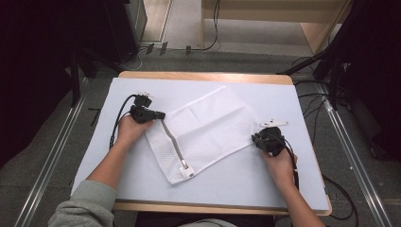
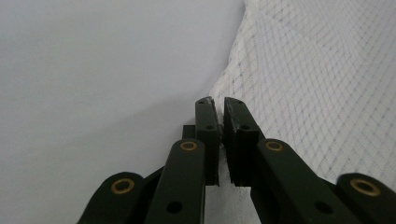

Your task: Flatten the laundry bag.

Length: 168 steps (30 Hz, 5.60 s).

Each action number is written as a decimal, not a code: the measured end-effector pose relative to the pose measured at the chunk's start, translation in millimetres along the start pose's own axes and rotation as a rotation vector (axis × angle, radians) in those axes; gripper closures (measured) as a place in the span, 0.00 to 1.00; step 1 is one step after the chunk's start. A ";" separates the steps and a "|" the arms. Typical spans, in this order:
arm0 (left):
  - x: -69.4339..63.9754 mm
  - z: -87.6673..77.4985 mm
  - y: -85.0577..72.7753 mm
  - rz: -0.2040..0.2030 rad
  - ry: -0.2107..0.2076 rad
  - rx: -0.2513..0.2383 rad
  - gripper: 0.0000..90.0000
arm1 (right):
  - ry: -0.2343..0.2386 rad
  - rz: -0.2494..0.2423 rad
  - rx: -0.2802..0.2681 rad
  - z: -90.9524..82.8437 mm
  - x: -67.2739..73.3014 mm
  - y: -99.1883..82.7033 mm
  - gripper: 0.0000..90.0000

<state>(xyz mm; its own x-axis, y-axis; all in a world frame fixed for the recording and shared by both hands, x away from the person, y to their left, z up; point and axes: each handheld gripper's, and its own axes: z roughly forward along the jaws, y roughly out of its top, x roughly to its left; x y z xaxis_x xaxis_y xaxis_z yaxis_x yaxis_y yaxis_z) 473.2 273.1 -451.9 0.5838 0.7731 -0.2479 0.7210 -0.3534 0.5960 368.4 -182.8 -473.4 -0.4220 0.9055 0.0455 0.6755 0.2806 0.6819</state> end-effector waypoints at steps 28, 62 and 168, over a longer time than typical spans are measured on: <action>-42.1 -48.0 -48.6 -0.045 -0.038 -0.080 0.96 | 0.113 0.101 -0.022 38.0 -44.4 66.5 1.00; -44.6 -31.4 -15.7 0.026 0.009 -0.087 0.67 | 0.147 0.043 -0.034 16.8 -1.9 52.9 0.76; -53.3 -38.8 -17.7 -0.008 -0.020 -0.104 0.60 | 0.242 -0.041 -0.044 28.3 28.1 65.2 0.84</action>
<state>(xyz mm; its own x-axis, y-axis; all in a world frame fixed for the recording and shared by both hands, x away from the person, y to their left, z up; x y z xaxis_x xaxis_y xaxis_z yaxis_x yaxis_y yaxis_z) 414.8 258.7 -419.6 0.5858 0.7651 -0.2674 0.6837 -0.2893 0.6700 417.6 -130.1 -448.4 -0.5847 0.7894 0.1869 0.6301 0.2967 0.7176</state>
